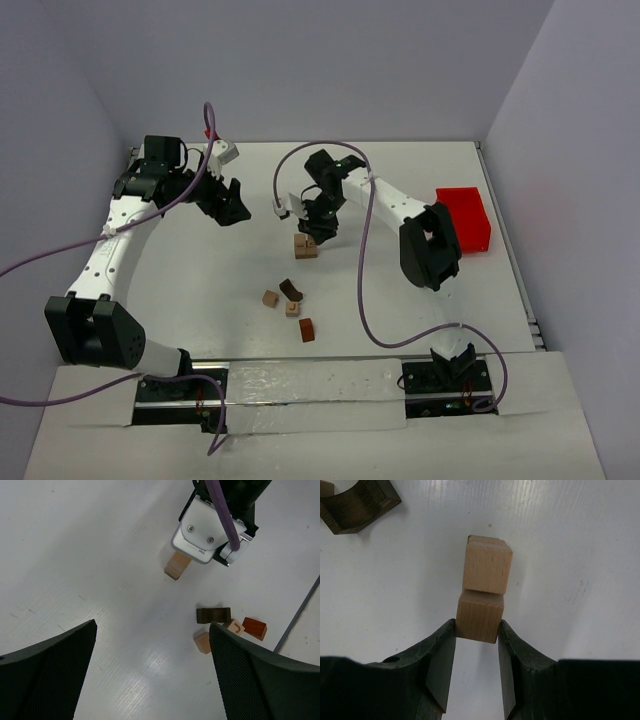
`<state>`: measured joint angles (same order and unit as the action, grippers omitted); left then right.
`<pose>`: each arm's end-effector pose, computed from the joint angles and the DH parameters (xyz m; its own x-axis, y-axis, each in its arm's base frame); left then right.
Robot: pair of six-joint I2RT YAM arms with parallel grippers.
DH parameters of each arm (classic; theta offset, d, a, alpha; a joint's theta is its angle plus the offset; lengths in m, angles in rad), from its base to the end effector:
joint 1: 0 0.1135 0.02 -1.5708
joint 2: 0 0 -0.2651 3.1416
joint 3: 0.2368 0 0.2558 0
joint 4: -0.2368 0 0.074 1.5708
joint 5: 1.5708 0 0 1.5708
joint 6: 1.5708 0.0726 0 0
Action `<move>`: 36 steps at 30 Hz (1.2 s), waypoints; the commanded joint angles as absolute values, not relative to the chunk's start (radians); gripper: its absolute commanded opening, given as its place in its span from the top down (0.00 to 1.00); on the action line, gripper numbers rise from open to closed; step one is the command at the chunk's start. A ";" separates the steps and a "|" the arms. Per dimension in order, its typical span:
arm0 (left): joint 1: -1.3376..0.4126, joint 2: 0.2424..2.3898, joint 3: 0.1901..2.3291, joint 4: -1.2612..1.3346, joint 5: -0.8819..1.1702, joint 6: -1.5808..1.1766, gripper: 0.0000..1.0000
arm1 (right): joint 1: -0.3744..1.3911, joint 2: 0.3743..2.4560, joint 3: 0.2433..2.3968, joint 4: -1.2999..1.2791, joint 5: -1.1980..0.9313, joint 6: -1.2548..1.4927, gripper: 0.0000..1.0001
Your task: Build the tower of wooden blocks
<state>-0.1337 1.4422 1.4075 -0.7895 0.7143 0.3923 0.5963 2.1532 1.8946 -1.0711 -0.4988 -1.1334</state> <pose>0.3149 -0.0903 0.3332 -0.4651 0.3540 -0.8114 0.7786 0.5997 -0.1847 0.3565 0.2839 0.1956 0.1920 -0.8311 -0.5219 -0.9768 -0.2134 -0.0195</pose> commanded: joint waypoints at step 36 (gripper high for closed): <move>-0.127 1.376 1.361 -0.797 0.808 0.484 0.01 | 0.627 2.097 1.950 -1.101 -0.508 -1.114 0.36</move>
